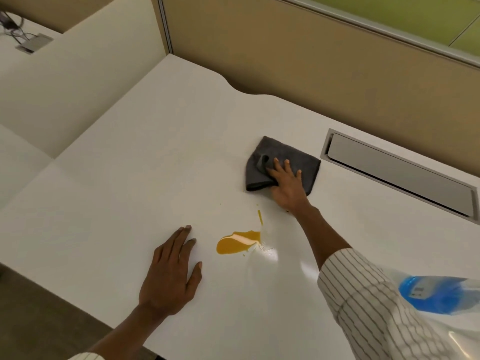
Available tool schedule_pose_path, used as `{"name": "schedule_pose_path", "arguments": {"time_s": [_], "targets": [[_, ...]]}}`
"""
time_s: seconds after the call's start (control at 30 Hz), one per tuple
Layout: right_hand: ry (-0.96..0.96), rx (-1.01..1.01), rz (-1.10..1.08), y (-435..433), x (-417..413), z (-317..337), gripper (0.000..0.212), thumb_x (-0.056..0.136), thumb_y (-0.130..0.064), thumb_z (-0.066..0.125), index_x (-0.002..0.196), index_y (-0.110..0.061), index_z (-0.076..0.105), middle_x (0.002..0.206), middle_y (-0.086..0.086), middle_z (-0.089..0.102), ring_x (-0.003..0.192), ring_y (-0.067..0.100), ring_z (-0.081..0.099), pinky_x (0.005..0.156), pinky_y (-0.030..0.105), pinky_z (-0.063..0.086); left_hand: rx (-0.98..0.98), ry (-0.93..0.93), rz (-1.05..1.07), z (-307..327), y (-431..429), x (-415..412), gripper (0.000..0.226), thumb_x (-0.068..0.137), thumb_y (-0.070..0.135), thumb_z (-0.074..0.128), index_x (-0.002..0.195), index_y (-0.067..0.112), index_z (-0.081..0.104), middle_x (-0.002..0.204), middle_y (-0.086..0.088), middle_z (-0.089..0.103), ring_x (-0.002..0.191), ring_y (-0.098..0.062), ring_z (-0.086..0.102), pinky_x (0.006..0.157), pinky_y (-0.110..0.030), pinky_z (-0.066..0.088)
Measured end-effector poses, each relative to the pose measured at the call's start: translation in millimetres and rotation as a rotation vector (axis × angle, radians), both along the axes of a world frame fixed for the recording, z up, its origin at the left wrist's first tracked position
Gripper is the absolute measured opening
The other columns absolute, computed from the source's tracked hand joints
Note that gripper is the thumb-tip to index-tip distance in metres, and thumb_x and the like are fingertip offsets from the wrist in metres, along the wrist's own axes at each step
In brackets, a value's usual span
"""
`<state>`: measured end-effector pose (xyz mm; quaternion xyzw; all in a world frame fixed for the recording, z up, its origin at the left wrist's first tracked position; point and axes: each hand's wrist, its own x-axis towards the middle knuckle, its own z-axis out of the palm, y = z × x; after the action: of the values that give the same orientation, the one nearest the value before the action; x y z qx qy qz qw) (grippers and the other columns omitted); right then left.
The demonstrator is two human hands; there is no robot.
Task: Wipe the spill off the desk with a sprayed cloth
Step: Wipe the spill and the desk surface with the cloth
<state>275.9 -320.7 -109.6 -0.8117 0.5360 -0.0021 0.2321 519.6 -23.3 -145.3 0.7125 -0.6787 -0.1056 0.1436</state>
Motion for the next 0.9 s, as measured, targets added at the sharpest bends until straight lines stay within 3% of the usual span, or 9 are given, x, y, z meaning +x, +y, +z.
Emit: {"name": "schedule_pose_path", "arguments": {"time_s": [0.23, 0.43, 0.57, 0.7, 0.9], "targets": [[-0.064, -0.036, 0.206, 71.4, -10.5, -3.9, 0.075, 0.087, -0.008, 0.047, 0.158, -0.030, 0.039, 0.175, -0.003, 0.011, 0.162, 0.028, -0.003, 0.128, 0.060, -0.005, -0.014, 0.010, 0.001, -3.0, -0.5, 0.7, 0.055, 0.101, 0.042, 0.051, 0.145, 0.010, 0.056, 0.171, -0.008, 0.036, 0.159, -0.026, 0.034, 0.121, -0.045, 0.037], [-0.081, -0.049, 0.057, 65.1, -36.2, -2.2, 0.070, 0.094, 0.001, 0.052, 0.157, -0.027, 0.041, 0.174, -0.002, 0.016, 0.162, 0.026, -0.001, 0.128, 0.062, 0.000, -0.018, -0.028, -0.002, -2.9, -1.3, 0.1, 0.054, 0.101, 0.042, 0.052, 0.144, 0.009, 0.057, 0.171, -0.010, 0.035, 0.159, -0.027, 0.032, 0.120, -0.045, 0.039], [0.036, -0.057, 0.013, 33.7, 9.8, -7.8, 0.066, 0.100, -0.016, 0.049, 0.161, -0.032, 0.031, 0.175, 0.005, 0.008, 0.161, 0.033, -0.005, 0.126, 0.066, -0.004, -0.018, -0.032, 0.007, -2.4, -0.5, -1.3, 0.054, 0.102, 0.042, 0.051, 0.144, 0.009, 0.058, 0.171, -0.010, 0.035, 0.159, -0.026, 0.032, 0.120, -0.046, 0.040], [0.048, -0.065, 0.125, 45.9, 51.1, -9.8, 0.074, 0.088, -0.028, 0.039, 0.161, -0.035, 0.031, 0.175, 0.005, 0.008, 0.161, 0.036, -0.004, 0.125, 0.068, -0.005, -0.015, -0.031, 0.006, -0.5, 0.2, -0.5, 0.054, 0.102, 0.043, 0.051, 0.145, 0.010, 0.056, 0.171, -0.009, 0.036, 0.159, -0.026, 0.032, 0.121, -0.044, 0.039], [-0.058, -0.048, 0.313, 125.6, 33.7, -7.4, 0.079, 0.085, -0.022, 0.038, 0.161, -0.039, 0.027, 0.175, -0.004, 0.007, 0.162, 0.029, -0.008, 0.127, 0.060, -0.010, -0.010, -0.007, 0.018, -1.9, -0.1, -0.2, 0.055, 0.103, 0.045, 0.047, 0.146, 0.011, 0.056, 0.170, -0.009, 0.038, 0.158, -0.026, 0.036, 0.120, -0.045, 0.041]]}}
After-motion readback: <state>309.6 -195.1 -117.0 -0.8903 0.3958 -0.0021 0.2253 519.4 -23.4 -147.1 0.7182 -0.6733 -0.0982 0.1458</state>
